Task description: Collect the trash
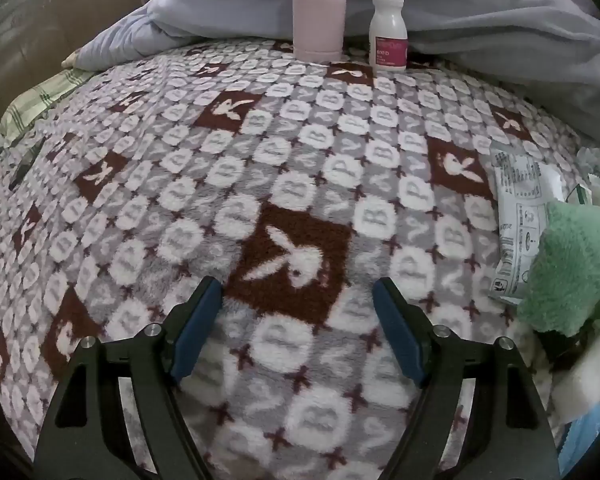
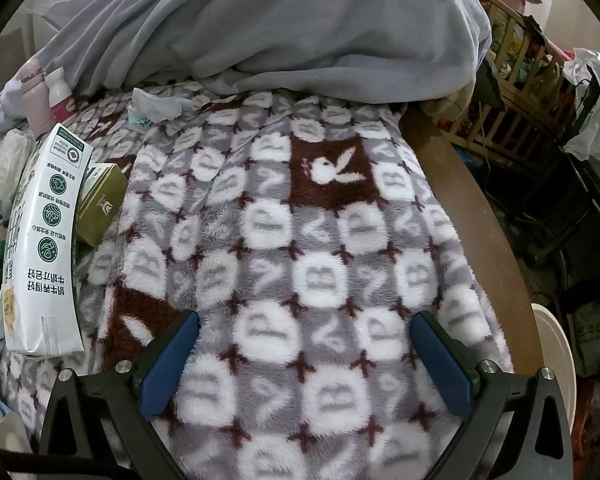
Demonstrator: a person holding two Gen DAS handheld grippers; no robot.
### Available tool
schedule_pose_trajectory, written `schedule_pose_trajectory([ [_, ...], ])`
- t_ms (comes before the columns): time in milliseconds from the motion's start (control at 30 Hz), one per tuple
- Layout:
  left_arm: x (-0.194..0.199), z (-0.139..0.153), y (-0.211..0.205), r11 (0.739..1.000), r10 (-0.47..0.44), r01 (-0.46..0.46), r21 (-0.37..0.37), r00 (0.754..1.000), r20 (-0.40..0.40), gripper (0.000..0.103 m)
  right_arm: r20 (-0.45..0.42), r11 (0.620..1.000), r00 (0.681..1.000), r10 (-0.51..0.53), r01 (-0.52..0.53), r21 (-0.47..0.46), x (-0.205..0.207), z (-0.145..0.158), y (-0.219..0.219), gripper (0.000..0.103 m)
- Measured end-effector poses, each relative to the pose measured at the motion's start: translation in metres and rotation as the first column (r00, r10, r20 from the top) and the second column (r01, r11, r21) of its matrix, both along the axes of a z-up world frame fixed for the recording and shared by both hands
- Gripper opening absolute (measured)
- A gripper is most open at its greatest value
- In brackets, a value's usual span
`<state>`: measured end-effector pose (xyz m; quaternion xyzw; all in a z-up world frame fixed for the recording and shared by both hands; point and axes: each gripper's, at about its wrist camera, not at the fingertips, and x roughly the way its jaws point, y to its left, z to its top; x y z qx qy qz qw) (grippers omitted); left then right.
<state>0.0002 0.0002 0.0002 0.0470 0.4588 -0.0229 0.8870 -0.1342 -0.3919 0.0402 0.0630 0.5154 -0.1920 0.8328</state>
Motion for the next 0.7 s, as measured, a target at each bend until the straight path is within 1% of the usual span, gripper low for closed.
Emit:
schedule_pose_trajectory([
  [133,-0.001,0.004,0.003,1.000,-0.004,0.004,-0.008,1.000,-0.013,0.078,0.000,1.000,1.000,0.000,0.000,0.001,0.000,0.000,0.000,0.103],
  [167,-0.003,0.009,0.004,1.000,-0.001,0.000,-0.007,1.000,-0.016,0.078,0.000,1.000,1.000,0.000,0.000,0.001,0.000,0.000,0.000,0.103],
  [267,-0.010,0.022,0.004,0.999,-0.001,0.001,0.036,1.000,-0.014,0.078,0.000,1.000,1.000,0.000,0.000,0.001,0.001,0.000,0.001,0.103],
  [333,-0.022,0.036,0.003,0.998,-0.024,0.023,0.060,1.000,0.018,0.078,0.000,1.000,1.000,0.000,0.000,0.001,0.001,0.000,0.001,0.103],
  [400,-0.031,0.050,0.003,0.998,-0.034,0.031,0.063,0.999,0.041,0.078,0.000,1.000,1.000,0.000,0.000,0.001,0.001,0.000,0.001,0.103],
  [533,-0.054,0.083,0.002,0.999,-0.050,0.051,0.000,0.996,0.071,0.078,-0.007,1.000,1.000,0.002,-0.002,0.007,0.001,0.000,0.001,0.103],
  [633,-0.072,0.103,0.000,0.997,-0.066,0.070,-0.032,0.993,0.097,0.078,-0.019,0.999,1.000,0.012,-0.011,0.045,-0.004,0.005,-0.001,0.103],
  [700,-0.086,0.114,-0.007,0.995,-0.088,0.093,-0.042,0.989,0.121,0.078,0.000,1.000,1.000,-0.002,0.002,0.015,-0.016,0.019,-0.001,0.103],
])
